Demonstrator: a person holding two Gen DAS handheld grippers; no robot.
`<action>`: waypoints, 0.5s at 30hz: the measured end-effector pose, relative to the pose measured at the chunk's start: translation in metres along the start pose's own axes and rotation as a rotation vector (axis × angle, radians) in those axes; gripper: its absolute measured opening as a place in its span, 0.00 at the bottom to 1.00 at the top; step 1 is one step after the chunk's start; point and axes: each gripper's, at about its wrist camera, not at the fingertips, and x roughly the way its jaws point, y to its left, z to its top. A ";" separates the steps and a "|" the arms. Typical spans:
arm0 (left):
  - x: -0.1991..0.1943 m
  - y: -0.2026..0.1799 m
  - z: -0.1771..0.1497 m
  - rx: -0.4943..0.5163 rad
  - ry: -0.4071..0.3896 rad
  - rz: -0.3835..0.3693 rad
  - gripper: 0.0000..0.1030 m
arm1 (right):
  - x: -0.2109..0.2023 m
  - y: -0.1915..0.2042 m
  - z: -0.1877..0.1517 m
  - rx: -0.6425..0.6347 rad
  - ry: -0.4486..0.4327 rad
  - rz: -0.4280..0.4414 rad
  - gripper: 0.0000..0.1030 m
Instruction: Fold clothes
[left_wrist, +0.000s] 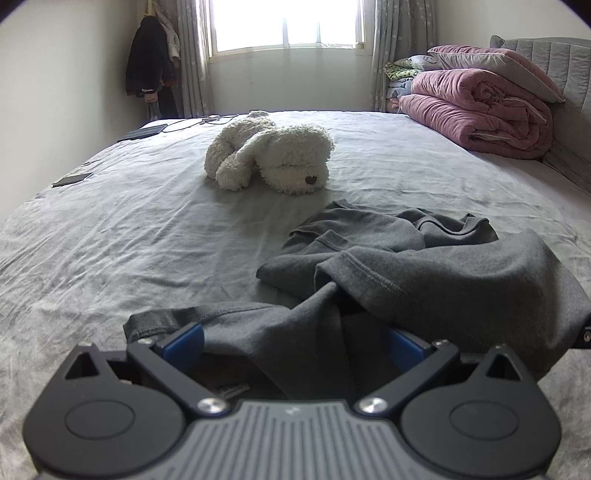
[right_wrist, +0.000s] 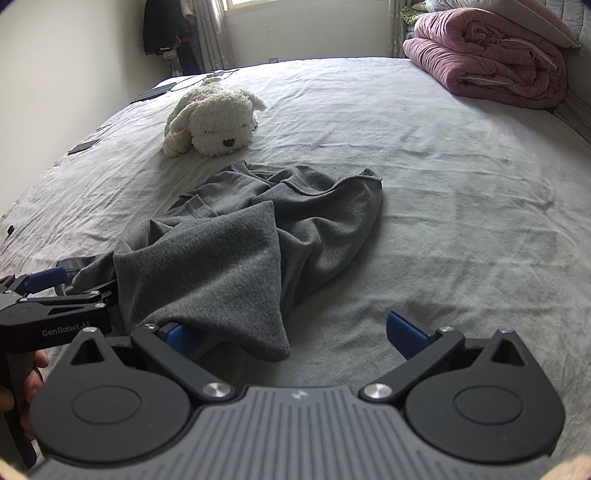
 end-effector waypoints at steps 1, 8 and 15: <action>0.000 -0.001 0.000 0.001 0.003 0.000 0.99 | 0.002 0.000 -0.001 0.003 0.012 0.002 1.00; 0.007 -0.009 -0.005 0.066 0.034 0.011 0.98 | 0.012 0.003 -0.004 0.009 0.054 0.030 1.00; 0.018 -0.014 -0.010 0.086 0.056 -0.014 0.59 | 0.044 0.004 -0.017 0.036 0.133 0.052 0.70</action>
